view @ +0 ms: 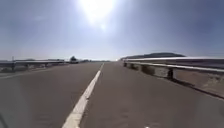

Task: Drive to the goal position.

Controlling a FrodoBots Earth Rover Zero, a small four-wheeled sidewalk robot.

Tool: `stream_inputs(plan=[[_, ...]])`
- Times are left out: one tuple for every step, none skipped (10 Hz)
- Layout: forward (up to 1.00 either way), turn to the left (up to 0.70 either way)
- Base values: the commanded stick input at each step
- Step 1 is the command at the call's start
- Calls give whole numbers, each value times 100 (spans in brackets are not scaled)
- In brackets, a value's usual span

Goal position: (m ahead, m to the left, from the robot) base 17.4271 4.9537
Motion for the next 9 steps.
stream_inputs(plan=[[70, 0], [70, 0], [70, 0], [70, 0], [70, 0], [70, 0], [70, 0], [70, 0], [70, 0]])
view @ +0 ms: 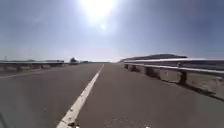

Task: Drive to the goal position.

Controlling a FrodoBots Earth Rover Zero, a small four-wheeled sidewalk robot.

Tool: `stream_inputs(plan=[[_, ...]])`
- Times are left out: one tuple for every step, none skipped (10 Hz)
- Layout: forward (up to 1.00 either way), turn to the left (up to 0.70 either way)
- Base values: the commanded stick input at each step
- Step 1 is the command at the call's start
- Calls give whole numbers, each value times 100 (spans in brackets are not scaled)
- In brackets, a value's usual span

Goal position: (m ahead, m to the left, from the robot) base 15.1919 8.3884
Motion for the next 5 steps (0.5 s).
stream_inputs(plan=[[70, 0], [70, 0], [70, 0], [70, 0], [70, 0]])
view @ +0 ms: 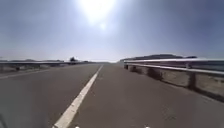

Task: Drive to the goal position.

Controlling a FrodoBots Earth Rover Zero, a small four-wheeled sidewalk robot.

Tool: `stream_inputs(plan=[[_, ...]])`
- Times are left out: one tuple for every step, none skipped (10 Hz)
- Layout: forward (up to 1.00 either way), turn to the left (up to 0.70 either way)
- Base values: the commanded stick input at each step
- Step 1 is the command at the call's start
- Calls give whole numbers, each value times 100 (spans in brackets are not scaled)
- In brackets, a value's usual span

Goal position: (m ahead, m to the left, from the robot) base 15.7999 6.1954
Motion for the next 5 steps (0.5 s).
stream_inputs(plan=[[70, 35], [70, 35], [70, 31], [70, 0], [70, 0]])
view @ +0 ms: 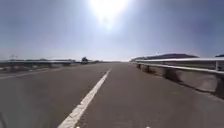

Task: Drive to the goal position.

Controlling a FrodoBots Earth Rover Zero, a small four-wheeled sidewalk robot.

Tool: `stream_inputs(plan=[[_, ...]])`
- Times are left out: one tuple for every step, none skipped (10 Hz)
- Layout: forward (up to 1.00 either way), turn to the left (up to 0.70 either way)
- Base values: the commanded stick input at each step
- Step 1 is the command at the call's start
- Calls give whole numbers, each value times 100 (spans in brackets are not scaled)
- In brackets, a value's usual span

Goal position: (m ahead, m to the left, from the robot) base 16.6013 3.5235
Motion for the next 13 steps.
stream_inputs(plan=[[70, 0], [70, 0], [70, 0], [70, 0], [70, 0], [70, 0], [70, 0], [70, 0], [70, 0], [70, 0], [70, 0], [70, 0], [70, 0]])
